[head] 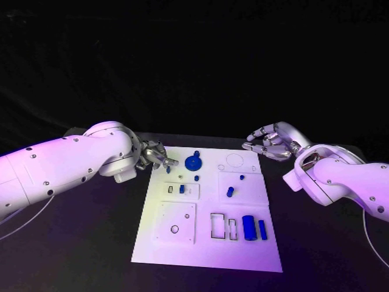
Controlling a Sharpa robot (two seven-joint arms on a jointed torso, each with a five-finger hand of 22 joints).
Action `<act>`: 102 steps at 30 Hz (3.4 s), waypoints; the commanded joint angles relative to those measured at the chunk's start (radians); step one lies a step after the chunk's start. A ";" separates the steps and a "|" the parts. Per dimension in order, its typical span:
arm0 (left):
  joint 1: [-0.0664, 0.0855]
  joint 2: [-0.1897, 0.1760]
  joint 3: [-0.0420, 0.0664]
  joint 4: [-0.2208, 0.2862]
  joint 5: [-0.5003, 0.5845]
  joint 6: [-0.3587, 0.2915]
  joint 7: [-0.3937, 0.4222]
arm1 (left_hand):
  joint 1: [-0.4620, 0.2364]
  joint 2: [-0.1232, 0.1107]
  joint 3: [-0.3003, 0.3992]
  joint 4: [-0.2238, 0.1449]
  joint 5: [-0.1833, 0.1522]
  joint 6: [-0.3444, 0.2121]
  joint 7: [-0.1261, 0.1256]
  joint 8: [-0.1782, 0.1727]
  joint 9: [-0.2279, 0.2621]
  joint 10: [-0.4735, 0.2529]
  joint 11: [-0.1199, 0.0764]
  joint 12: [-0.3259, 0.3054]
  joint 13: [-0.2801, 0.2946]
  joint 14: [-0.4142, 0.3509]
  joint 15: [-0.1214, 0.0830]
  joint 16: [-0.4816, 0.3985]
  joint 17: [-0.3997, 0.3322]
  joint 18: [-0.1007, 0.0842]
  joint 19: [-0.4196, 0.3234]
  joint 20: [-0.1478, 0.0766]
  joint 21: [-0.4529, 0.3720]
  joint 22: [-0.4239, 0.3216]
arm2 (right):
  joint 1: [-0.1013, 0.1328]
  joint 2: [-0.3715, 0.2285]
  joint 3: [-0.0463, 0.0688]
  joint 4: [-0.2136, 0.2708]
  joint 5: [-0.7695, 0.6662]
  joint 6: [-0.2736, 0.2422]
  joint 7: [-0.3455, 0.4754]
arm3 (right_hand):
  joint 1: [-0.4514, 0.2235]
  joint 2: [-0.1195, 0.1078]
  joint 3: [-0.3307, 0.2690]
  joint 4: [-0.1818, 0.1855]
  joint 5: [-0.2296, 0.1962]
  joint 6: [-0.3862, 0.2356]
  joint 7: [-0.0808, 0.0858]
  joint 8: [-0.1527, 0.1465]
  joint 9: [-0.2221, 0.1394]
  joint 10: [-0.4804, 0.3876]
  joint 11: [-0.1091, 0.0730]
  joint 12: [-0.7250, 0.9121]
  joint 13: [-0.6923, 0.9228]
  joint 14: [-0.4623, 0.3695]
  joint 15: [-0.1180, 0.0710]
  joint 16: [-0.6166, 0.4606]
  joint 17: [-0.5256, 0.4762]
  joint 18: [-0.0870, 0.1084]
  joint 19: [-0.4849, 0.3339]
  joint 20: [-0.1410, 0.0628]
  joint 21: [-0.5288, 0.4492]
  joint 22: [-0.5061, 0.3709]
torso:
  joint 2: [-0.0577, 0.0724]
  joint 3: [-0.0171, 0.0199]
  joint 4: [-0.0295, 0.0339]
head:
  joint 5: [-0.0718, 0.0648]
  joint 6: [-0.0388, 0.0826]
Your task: Assemble the parts on the task board
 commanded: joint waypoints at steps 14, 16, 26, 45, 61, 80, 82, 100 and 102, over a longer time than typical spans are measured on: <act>0.016 0.067 -0.010 -0.145 -0.007 0.104 0.010 | 0.007 0.001 -0.021 0.003 0.001 -0.005 0.008 -0.017 -0.013 -0.002 0.011 -0.006 -0.003 0.065 0.011 -0.004 0.107 0.015 -0.002 0.010 -0.007 -0.001 | -0.001 0.004 0.000 0.003 -0.005 0.003 0.004 | -0.012 0.000 -0.005 -0.001 0.001 0.000 -0.003 0.006 -0.001 -0.002 -0.005 -0.001 0.000 0.076 -0.007 -0.004 0.128 0.009 0.006 -0.007 -0.003 0.131 | 0.005 -0.0043 -0.0016 | 0.006 -0.008; 0.015 0.078 -0.014 -0.163 -0.009 0.108 0.010 | 0.007 0.002 -0.021 0.003 0.001 -0.005 0.008 -0.017 -0.014 -0.002 0.011 -0.006 -0.002 0.065 0.011 -0.003 0.108 0.015 -0.001 0.010 -0.006 0.000 | -0.001 0.004 0.000 0.003 -0.005 0.003 0.004 | -0.012 0.000 -0.005 -0.001 0.001 0.000 -0.003 0.006 -0.001 -0.002 -0.005 -0.001 0.000 0.076 -0.007 -0.004 0.128 0.009 0.006 -0.007 -0.003 0.131 | 0.005 -0.0035 -0.0018 | 0.007 -0.009; 0.010 0.133 -0.028 -0.243 -0.013 0.129 0.011 | 0.007 0.003 -0.022 0.002 0.000 -0.005 0.008 -0.019 -0.015 -0.003 0.012 -0.007 -0.005 0.066 0.011 -0.002 0.110 0.015 -0.001 0.011 -0.007 -0.001 | -0.001 0.007 0.000 0.003 -0.007 0.004 0.005 | -0.011 0.001 -0.005 -0.001 0.003 0.000 -0.003 0.006 -0.001 -0.002 -0.005 -0.001 0.000 0.077 -0.007 -0.004 0.128 0.009 0.006 -0.007 -0.003 0.131 | 0.005 -0.0033 -0.0016 | 0.006 -0.013; 0.004 0.177 -0.038 -0.310 0.019 0.162 0.014 | 0.027 0.021 -0.022 0.000 -0.001 0.001 0.010 -0.028 -0.026 -0.003 0.013 -0.003 -0.003 0.068 0.013 0.002 0.118 0.014 0.005 0.014 -0.004 0.007 | -0.001 0.012 0.000 0.001 -0.007 0.004 0.006 | -0.010 0.002 -0.005 -0.002 0.006 0.000 -0.003 0.006 -0.001 -0.002 -0.005 -0.001 0.000 0.076 -0.007 -0.004 0.128 0.009 0.006 -0.007 -0.004 0.131 | 0.004 -0.0023 -0.0004 | 0.005 -0.021; -0.001 0.192 -0.043 -0.330 0.035 0.168 0.015 | 0.084 0.049 -0.014 -0.003 0.000 0.013 0.009 -0.037 -0.040 -0.003 0.013 0.005 -0.002 0.069 0.014 0.004 0.121 0.013 0.007 0.017 -0.003 0.011 | -0.001 0.013 0.000 0.001 -0.007 0.004 0.006 | -0.009 0.005 -0.006 -0.002 0.010 0.000 -0.003 0.007 -0.001 -0.002 -0.005 -0.001 0.000 0.076 -0.007 -0.005 0.127 0.009 0.006 -0.007 -0.005 0.130 | 0.003 -0.0020 -0.0022 | 0.005 -0.027; -0.002 0.192 -0.044 -0.327 0.058 0.133 0.018 | 0.312 0.122 0.124 -0.097 -0.012 0.010 -0.006 -0.023 -0.037 -0.003 -0.002 0.007 -0.008 0.069 -0.001 0.006 0.123 0.013 0.011 0.009 0.000 0.020 | -0.001 0.014 0.000 0.000 -0.008 0.005 0.004 | -0.007 0.007 -0.005 -0.003 0.013 0.000 -0.003 0.008 -0.002 -0.001 -0.005 0.001 0.001 0.076 -0.008 -0.005 0.126 0.009 0.006 -0.007 -0.005 0.130 | 0.002 -0.0017 -0.0019 | 0.003 -0.029; -0.003 0.191 -0.044 -0.324 0.064 0.132 0.019 | 0.318 0.112 0.179 -0.112 -0.022 0.003 0.003 -0.008 -0.026 0.001 0.005 0.008 -0.009 0.069 0.005 0.006 0.122 0.012 0.010 0.009 0.001 0.021 | -0.001 0.014 0.000 -0.001 -0.008 0.006 0.004 | -0.007 0.007 -0.005 -0.003 0.013 0.000 -0.003 0.008 -0.002 -0.001 -0.005 0.001 0.001 0.076 -0.008 -0.005 0.126 0.009 0.006 -0.007 -0.005 0.130 | 0.002 -0.0018 -0.0020 | 0.002 -0.029; -0.005 0.111 -0.040 -0.219 0.173 0.082 0.020 | 0.264 0.069 0.328 -0.156 -0.023 -0.002 0.000 0.051 0.009 0.041 0.001 0.061 0.037 0.068 0.003 0.004 0.115 0.009 0.020 0.011 0.013 0.041 | -0.003 0.012 0.000 -0.002 -0.008 0.007 0.003 | -0.004 0.009 -0.005 -0.003 0.019 0.001 -0.003 0.009 -0.002 -0.001 -0.005 0.002 0.001 0.076 -0.008 -0.005 0.126 0.010 0.005 -0.007 -0.007 0.129 | -0.002 -0.0001 0.0010 | 0.004 -0.030; -0.005 0.084 -0.039 -0.177 0.186 0.066 0.020 | 0.254 0.064 0.341 -0.161 -0.021 -0.001 -0.003 0.059 0.013 0.046 -0.001 0.068 0.043 0.069 0.001 0.005 0.117 0.008 0.024 0.009 0.016 0.047 | -0.003 0.011 0.000 -0.002 -0.008 0.008 0.003 | -0.004 0.009 -0.005 -0.003 0.019 0.001 -0.003 0.009 -0.002 -0.001 -0.005 0.002 0.001 0.076 -0.008 -0.005 0.126 0.010 0.005 -0.007 -0.007 0.129 | -0.003 -0.0005 0.0031 | 0.005 -0.029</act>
